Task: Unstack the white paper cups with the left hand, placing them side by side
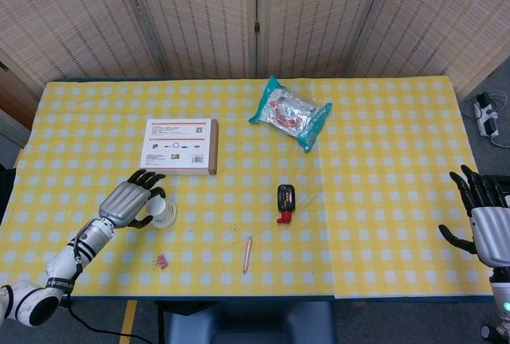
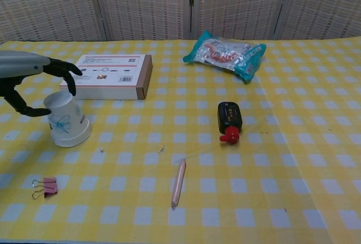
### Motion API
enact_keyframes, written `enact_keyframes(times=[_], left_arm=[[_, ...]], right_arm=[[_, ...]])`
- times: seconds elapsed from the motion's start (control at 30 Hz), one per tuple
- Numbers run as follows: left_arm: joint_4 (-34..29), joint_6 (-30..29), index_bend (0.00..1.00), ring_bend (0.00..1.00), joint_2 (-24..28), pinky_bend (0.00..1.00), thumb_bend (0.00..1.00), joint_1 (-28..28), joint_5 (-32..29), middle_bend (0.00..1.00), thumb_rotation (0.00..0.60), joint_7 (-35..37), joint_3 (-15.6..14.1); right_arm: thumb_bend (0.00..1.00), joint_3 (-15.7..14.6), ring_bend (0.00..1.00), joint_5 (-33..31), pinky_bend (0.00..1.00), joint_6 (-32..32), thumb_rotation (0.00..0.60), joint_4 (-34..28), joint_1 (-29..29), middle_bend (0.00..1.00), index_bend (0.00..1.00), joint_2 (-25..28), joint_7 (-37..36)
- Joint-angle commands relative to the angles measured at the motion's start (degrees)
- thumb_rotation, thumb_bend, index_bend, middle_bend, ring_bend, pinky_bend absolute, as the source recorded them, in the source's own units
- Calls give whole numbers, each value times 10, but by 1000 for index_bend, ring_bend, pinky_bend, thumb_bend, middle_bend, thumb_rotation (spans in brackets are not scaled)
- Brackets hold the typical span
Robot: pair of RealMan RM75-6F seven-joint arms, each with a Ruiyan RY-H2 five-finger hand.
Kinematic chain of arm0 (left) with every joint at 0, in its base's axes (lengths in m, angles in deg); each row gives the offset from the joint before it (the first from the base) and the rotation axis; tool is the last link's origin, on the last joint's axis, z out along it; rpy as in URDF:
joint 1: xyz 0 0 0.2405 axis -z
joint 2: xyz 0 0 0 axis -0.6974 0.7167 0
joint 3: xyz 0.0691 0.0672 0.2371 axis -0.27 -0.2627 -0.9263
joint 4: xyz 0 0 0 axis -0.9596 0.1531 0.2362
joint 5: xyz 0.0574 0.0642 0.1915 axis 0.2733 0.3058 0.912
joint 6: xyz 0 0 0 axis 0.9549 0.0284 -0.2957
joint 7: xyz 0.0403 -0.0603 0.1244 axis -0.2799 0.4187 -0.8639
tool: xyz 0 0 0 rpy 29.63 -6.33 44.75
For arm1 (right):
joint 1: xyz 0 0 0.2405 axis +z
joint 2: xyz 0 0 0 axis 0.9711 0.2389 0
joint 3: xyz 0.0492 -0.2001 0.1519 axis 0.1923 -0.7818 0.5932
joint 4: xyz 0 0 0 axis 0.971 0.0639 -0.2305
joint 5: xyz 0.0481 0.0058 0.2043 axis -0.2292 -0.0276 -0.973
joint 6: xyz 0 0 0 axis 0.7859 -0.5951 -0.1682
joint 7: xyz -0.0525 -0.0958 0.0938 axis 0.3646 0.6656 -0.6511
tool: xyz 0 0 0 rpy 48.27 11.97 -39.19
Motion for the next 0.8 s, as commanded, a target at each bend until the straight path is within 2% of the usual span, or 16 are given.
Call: enact_keyframes(times=[0.03, 0.27, 0.8], left_arm=[[1, -6, 412, 104, 0, 35, 417, -1, 6, 141, 600, 4, -1], [-11, -20, 428, 116, 12, 38, 423, -4, 16, 160, 600, 6, -1], [-108, -111, 428, 122, 103, 36, 424, -42, 52, 166, 600, 4, 6]], right_arm=[[269, 0, 36, 0, 0, 0, 600, -1, 0, 0, 0, 0, 0], [270, 1, 35, 1, 0, 1, 600, -4, 1, 0, 0, 1, 3], [269, 2, 36, 5, 0, 7, 600, -10, 0, 0, 0, 4, 5]])
